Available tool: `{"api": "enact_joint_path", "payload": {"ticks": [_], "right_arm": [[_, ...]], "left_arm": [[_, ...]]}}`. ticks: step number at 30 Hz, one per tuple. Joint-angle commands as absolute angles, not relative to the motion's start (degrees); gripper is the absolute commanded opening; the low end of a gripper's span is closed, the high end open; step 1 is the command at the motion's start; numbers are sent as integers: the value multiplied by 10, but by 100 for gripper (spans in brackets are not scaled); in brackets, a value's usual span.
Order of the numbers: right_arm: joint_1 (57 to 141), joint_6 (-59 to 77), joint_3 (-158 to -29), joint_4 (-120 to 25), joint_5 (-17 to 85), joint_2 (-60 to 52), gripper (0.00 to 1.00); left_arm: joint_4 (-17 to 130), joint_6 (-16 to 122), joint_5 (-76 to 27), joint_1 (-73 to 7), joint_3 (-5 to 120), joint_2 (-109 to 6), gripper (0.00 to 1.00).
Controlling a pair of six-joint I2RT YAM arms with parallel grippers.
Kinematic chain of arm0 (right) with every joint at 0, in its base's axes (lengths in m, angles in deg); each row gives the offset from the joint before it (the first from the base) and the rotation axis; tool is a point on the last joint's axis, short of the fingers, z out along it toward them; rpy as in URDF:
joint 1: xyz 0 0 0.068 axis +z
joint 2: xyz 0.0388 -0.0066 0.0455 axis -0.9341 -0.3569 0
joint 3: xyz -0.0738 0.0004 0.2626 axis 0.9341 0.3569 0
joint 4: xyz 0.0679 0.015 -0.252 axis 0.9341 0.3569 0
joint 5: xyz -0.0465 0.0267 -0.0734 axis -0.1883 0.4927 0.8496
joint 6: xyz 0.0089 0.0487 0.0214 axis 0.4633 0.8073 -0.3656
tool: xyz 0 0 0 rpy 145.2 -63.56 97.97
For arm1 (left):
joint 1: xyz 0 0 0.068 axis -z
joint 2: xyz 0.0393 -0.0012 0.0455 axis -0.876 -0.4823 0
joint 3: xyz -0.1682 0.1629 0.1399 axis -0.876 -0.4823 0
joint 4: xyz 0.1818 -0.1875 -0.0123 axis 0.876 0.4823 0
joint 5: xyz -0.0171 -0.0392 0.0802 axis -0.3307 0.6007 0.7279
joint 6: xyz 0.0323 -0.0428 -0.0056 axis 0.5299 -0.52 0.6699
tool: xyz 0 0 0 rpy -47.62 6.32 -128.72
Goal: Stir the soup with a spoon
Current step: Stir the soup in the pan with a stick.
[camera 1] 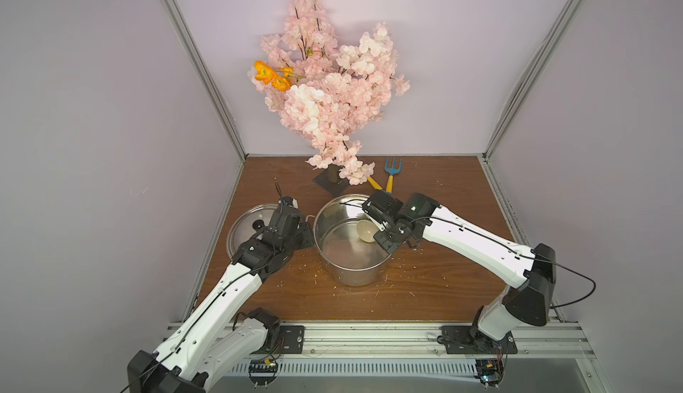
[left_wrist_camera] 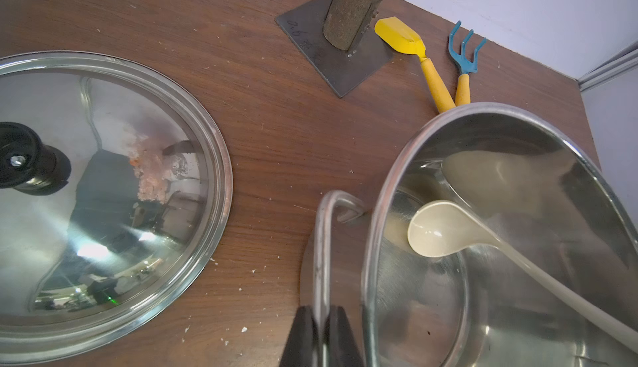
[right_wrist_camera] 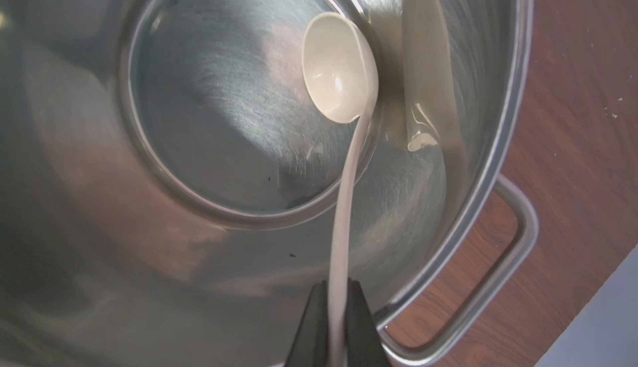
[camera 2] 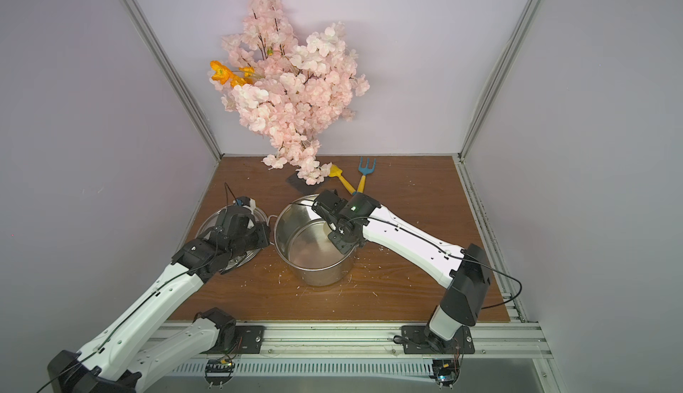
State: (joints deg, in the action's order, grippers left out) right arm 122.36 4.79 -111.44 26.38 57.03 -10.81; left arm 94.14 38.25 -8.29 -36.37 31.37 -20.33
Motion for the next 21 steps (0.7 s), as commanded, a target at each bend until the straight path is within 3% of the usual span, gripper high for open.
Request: {"api": "enact_joint_path", "payload": {"ticks": [1,7,13,21], "right_arm": [[1226,45,-1173,254,553,-132,0],[1251,34,-1231,252,494,-166,0],[1279,38,-1170,227,445,-121,0],[1259,77,-1050,225,513,-47,0]], "left_arm": [[953,386,-97,-365,306,-204,1],[954,388,-96,-365,311,-207,1],[954,392,-96,-365,318,-213,1],[955,393,-101,-365,318,-208,1]]}}
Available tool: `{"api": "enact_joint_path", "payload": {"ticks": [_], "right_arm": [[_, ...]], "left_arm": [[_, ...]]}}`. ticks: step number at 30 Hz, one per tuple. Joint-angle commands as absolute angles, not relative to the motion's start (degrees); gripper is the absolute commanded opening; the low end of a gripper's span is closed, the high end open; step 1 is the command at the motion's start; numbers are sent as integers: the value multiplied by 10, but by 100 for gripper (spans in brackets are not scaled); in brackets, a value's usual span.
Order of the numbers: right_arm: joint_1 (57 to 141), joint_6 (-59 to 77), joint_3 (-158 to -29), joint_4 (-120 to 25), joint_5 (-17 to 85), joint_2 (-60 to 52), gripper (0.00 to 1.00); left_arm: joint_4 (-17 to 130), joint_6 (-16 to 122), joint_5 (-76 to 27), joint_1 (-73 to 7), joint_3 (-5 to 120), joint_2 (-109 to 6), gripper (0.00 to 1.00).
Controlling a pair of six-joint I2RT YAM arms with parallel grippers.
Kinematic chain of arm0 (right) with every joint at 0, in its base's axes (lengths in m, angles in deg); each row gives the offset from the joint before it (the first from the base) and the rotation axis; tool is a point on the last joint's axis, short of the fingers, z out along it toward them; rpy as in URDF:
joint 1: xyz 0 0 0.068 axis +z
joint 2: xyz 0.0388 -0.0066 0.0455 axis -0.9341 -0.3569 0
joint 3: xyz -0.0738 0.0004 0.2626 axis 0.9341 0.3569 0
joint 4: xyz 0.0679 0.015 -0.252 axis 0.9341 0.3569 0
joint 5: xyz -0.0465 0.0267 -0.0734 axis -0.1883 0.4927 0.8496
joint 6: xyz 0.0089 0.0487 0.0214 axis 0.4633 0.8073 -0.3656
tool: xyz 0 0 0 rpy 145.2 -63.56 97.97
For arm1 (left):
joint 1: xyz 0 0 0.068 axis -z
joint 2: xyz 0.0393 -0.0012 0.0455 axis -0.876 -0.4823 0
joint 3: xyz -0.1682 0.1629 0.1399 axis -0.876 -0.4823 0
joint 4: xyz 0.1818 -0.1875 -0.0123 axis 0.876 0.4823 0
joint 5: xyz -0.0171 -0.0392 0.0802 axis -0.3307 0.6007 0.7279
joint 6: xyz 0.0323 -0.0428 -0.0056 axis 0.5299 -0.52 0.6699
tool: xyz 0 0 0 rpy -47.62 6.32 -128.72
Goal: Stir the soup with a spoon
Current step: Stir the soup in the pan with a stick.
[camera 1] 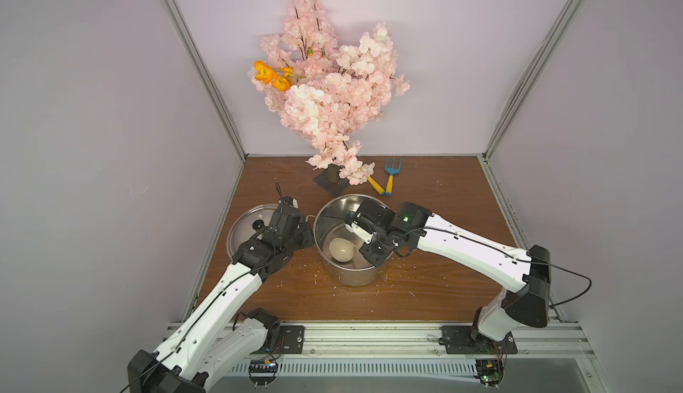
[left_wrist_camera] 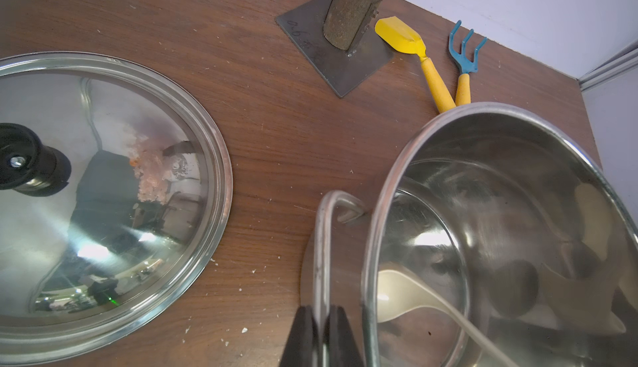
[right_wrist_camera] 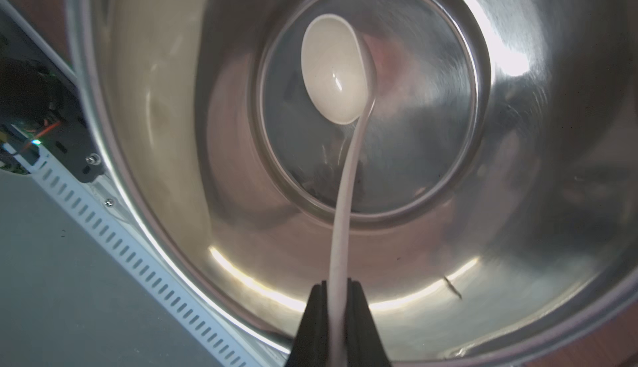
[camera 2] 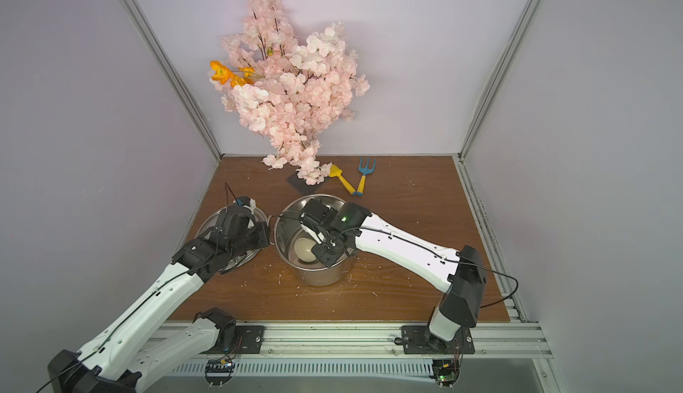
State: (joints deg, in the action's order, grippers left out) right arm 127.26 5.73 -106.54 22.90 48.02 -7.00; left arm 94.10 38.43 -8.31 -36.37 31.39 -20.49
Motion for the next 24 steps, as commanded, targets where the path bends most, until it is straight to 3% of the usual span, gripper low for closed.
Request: {"api": "enact_joint_path", "payload": {"ticks": [1,8,16,24], "right_arm": [[1253,81,-1045,225,521,-44,0],[1220,79,-1083,217,541,-76,0],[1246,72,-1178,209,507,-143,0],[1297,92,-1113,194,502,-92,0]], "left_arm": [[955,392,-101,-365,318,-208,1],[954,390,-102,-365,314,-210,1],[952,386,-105,-365,323,-216,1],[951,387,-105,-365,329,-218,1]]}}
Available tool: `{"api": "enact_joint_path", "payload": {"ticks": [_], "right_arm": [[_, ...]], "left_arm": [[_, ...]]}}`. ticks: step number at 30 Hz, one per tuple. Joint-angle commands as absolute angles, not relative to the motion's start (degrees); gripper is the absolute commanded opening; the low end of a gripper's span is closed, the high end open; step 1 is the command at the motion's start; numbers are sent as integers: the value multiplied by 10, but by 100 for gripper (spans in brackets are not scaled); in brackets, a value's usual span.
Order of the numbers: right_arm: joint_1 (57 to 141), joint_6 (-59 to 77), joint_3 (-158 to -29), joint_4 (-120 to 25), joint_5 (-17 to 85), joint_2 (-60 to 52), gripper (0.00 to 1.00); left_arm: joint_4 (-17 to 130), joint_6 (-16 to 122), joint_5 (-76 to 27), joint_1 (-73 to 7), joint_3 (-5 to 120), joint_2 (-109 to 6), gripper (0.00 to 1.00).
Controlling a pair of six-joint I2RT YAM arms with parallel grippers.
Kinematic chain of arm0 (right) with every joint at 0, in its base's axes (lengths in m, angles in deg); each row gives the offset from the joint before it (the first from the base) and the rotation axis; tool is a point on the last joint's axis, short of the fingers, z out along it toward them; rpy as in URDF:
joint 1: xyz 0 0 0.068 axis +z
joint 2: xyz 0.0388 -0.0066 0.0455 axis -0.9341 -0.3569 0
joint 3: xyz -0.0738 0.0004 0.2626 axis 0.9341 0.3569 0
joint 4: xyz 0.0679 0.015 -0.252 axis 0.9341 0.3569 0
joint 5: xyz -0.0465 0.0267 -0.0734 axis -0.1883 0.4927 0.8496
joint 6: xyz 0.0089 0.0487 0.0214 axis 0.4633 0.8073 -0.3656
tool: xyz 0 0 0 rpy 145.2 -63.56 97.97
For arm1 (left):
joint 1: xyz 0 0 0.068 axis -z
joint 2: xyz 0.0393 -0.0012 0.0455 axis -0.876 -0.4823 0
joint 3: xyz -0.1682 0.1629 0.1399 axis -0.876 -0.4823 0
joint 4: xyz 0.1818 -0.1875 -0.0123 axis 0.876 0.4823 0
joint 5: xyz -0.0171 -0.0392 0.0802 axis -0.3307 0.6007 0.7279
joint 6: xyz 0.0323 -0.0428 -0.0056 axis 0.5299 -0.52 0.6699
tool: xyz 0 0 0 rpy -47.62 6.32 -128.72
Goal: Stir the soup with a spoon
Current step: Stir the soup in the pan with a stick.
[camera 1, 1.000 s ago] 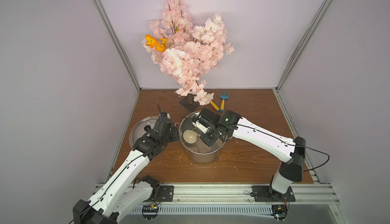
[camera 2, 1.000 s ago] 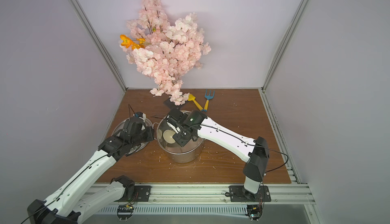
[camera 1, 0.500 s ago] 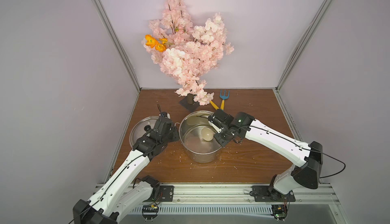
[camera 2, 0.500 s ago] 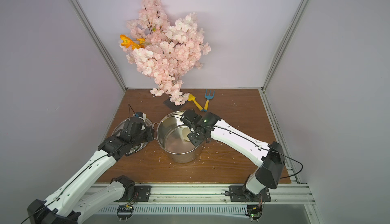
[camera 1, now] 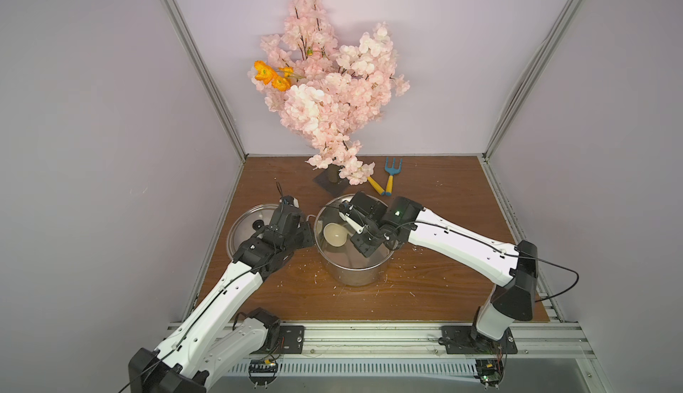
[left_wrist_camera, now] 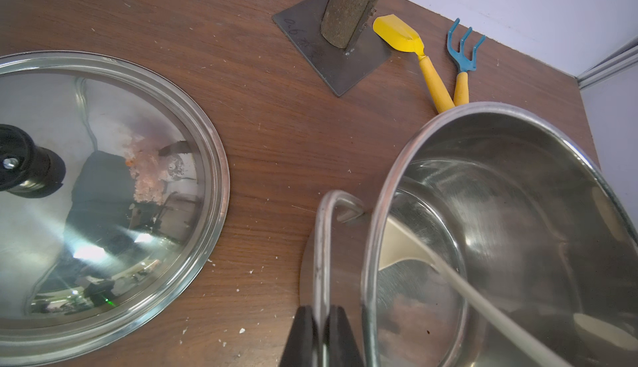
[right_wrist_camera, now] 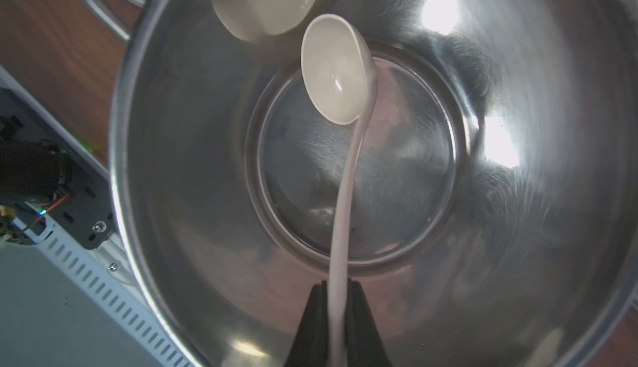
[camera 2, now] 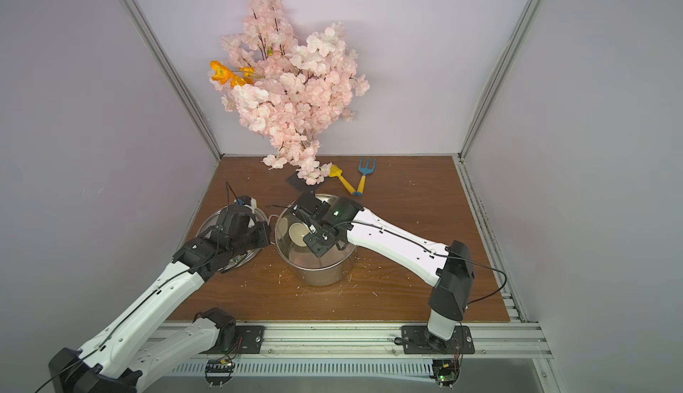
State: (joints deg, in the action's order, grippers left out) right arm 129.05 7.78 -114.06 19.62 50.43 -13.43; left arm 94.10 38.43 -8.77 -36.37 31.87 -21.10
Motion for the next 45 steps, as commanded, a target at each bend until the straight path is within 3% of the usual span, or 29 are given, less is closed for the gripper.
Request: {"api": "enact_joint_path", "payload": {"ticks": [1,8,14,25,32,39,45], "right_arm": [[1297,96,-1097,195,507,-79,0],[1255,105,-1000,201,543,-2,0],[1206,94,-1016,180,549,-11,0],[1244,78,-1145,185,493,-113,0],[1283,93,-1067,182,516,-60,0],[1222,89,-1004,190,565,6,0],[1204,85,-1043,182,562,-38,0]], "left_arm": [[951,387,-105,-365,329,-218,1],[951,389,-102,-365,331,-220,1],[951,387,-103,-365,328,-217,2],[950,391,-105,-365,327,-222,3],[950,391,-104,-365,320,-222,5],[949,390,-102,-365,312,-217,5],[949,394,-103,-365,321,-222,5]]}}
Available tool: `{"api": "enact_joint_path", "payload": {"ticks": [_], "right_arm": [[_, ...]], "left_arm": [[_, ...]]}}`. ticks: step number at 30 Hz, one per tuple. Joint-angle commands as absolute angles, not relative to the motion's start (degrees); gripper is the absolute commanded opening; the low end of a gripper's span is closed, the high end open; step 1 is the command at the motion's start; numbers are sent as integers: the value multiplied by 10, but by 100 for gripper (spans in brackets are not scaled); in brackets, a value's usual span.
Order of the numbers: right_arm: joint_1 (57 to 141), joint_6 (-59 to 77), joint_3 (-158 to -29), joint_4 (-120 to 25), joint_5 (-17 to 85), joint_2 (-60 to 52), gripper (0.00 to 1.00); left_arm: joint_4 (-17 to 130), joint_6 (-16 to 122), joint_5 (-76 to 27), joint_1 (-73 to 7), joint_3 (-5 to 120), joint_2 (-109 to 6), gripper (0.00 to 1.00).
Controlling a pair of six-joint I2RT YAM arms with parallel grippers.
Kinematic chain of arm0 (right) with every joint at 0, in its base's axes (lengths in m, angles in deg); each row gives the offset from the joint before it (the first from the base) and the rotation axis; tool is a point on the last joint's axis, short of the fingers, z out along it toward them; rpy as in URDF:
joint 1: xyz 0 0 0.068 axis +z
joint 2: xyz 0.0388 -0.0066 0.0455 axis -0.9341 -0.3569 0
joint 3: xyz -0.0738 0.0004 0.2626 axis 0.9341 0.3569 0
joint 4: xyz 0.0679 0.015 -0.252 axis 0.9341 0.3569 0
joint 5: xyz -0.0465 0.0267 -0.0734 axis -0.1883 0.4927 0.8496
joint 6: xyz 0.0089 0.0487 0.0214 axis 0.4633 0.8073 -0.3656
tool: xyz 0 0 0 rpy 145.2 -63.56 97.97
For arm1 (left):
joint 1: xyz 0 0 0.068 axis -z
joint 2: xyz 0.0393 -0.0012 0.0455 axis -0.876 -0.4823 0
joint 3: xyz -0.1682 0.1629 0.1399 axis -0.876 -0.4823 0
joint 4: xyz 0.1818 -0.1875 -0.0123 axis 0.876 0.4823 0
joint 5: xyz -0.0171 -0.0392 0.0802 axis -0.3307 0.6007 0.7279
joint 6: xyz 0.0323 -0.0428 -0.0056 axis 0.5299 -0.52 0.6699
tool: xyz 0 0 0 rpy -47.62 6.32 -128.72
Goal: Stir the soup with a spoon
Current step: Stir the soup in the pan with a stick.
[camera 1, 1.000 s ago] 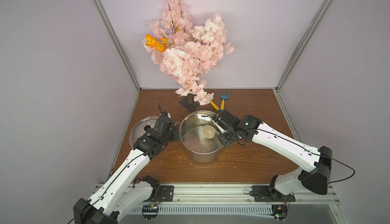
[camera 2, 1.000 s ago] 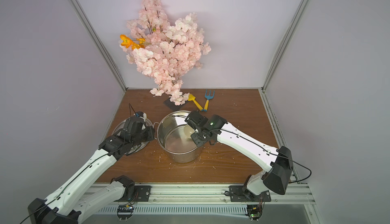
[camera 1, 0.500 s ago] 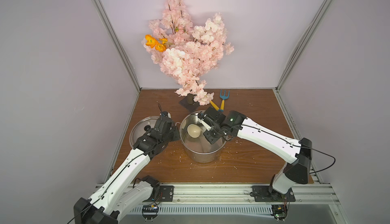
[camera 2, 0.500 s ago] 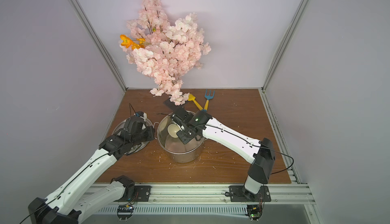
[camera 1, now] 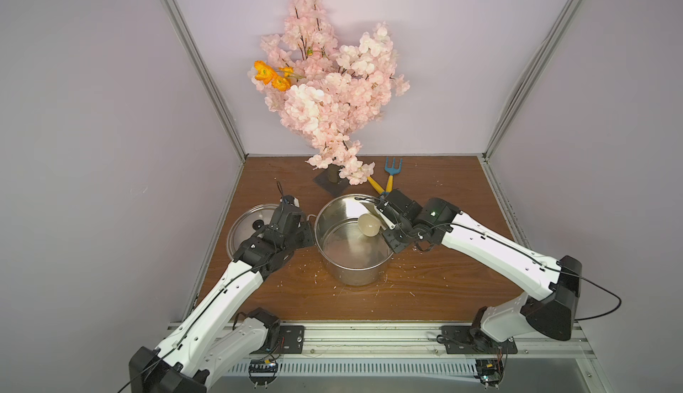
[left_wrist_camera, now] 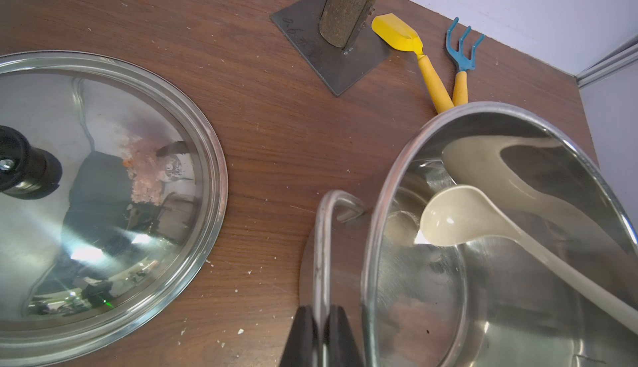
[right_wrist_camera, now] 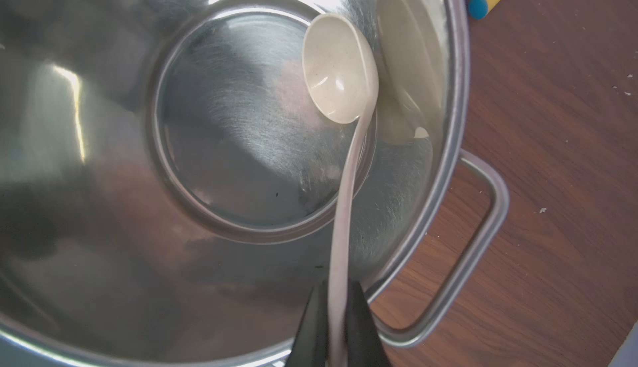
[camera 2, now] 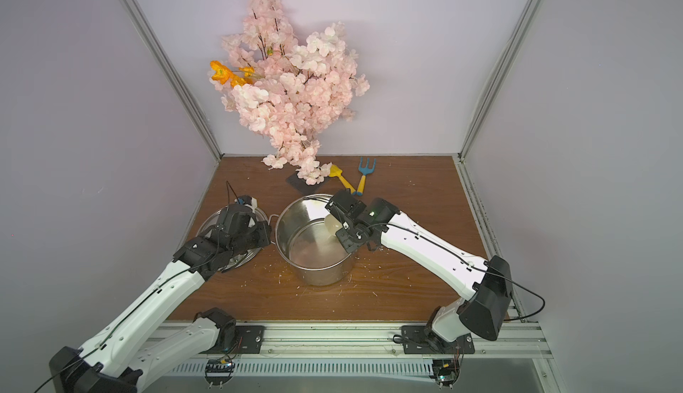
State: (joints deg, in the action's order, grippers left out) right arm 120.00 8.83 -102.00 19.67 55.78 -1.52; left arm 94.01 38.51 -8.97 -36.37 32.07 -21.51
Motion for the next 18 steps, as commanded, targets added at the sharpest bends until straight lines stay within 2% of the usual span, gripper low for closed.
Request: {"api": "enact_joint_path", "payload": {"ticks": [1,10,18], "right_arm": [[1204,82,-1055,181,552,-51,0],[1264,69,-1123,167,492,-120,0],[1281,88,-1029,192,544,-53,0]], "left_arm": [[949,394,-103,-365,321,-223,5],[948,394,-100,-365,318,-220,5],[948,401,-102,-365,326,-223,5]]}}
